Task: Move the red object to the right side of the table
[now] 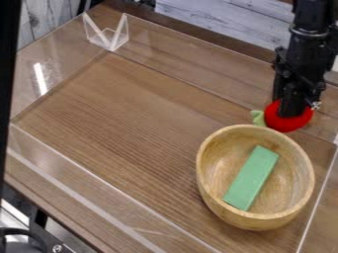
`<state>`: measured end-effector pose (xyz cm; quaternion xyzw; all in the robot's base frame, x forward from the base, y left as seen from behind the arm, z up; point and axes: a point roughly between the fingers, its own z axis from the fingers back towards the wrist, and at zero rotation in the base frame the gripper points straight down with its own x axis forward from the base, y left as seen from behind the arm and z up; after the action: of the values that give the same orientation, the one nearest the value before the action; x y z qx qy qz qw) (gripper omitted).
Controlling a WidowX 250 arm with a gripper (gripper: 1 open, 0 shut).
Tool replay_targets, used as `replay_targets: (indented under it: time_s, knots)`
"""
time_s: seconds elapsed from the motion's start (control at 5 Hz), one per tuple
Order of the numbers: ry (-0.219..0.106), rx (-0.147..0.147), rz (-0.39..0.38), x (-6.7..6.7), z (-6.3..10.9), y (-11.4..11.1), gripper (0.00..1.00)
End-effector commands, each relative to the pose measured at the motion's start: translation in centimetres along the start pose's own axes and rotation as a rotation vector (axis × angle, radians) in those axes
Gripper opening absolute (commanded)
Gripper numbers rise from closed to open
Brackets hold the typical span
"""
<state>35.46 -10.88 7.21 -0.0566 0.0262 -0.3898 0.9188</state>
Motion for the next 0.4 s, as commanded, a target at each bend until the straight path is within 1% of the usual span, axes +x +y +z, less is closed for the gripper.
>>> replay_targets:
  time_s: [0.0, 0.2]
  knots:
    - [-0.087, 0.051, 0.022, 0.69, 4.29, 0.67, 0.0]
    - [-0.088, 0.046, 0.054, 0.79, 3.49, 0.82, 0.0]
